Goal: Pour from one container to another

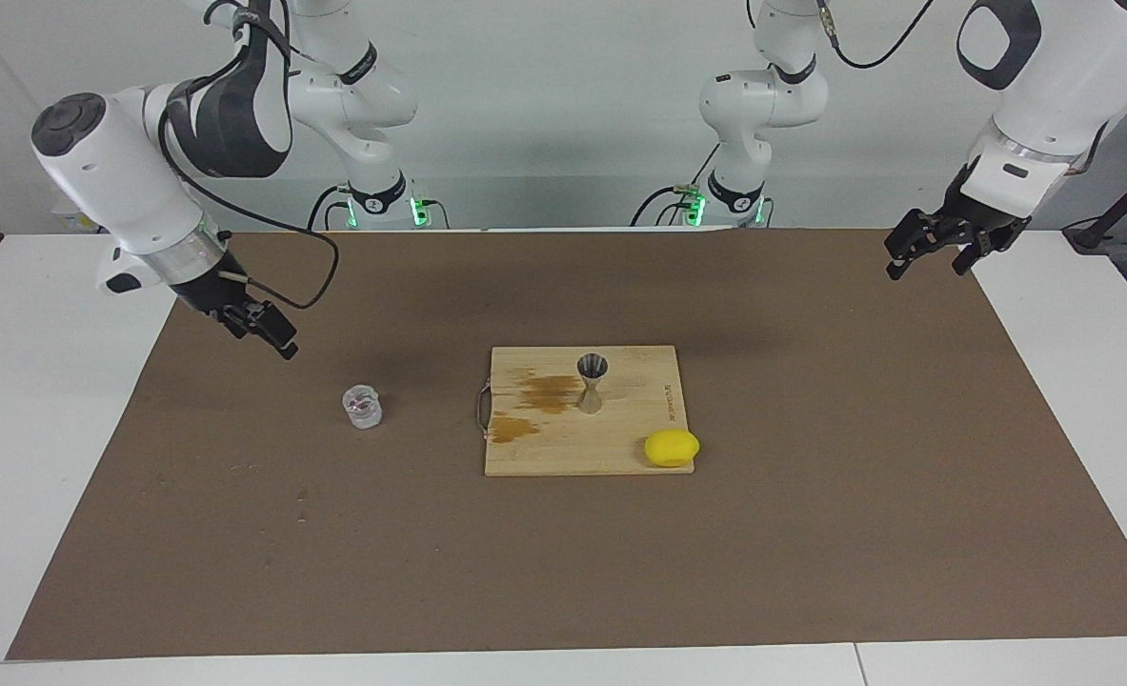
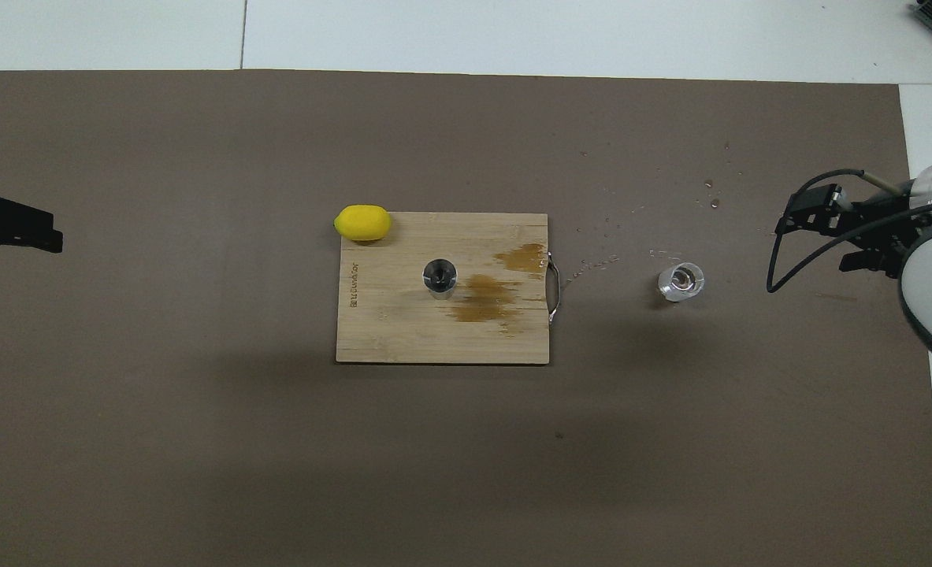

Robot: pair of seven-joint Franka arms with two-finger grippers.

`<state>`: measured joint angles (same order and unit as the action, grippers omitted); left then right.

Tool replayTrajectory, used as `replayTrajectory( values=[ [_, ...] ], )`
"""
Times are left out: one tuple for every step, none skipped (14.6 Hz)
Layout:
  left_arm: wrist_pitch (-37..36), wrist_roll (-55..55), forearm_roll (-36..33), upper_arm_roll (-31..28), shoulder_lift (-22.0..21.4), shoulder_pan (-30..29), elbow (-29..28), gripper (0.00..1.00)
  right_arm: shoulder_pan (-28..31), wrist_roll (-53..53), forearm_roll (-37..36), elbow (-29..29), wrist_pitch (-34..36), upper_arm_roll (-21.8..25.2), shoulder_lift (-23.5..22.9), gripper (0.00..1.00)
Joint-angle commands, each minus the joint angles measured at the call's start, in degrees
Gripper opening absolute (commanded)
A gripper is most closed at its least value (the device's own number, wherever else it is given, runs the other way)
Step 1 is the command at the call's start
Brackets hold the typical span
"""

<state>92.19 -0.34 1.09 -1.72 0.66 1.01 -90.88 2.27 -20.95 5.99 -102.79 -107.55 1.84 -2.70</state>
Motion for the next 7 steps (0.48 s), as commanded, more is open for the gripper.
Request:
replayTrajectory(
  values=[
    [-1.22,-1.32,-1.45,-0.74,0.48,1.01,1.59,1.0,-0.43,1.88,-3.35,0.82,2.68,-1.22,2.43,1.0],
    [-1.22,-1.68,-1.45,-0.74,0.48,1.01,1.59,1.0,-1.04,4.31,-3.7,3.09,4.78,-1.31,2.35,1.0],
    [-1.31,-1.68,-1.45,-0.74,0.48,1.01,1.59,1.0,-1.74,6.43,-4.4,5.21,7.07,-1.22,1.91,1.0],
    [-1.22,-1.68,-1.45,-0.74,0.48,1.01,1.59,1.0,-2.09,6.62,-4.58,6.97,8.83,-0.79,1.99,1.0],
    [-1.31,-1.68,-1.45,-0.74,0.48,1.01,1.59,1.0,-2.53,6.54,-4.58,7.85,10.24,-0.43,2.43,1.0],
    [-1.22,-1.77,-1.45,-0.74,0.48,1.01,1.59,1.0,-3.15,6.19,-4.5,8.39,11.99,0.18,3.04,1.0],
    [-1.13,-1.68,-1.45,-0.65,0.48,1.01,1.59,1.0,-3.24,4.71,-4.58,7.35,13.49,0.36,5.57,1.0]
  ],
)
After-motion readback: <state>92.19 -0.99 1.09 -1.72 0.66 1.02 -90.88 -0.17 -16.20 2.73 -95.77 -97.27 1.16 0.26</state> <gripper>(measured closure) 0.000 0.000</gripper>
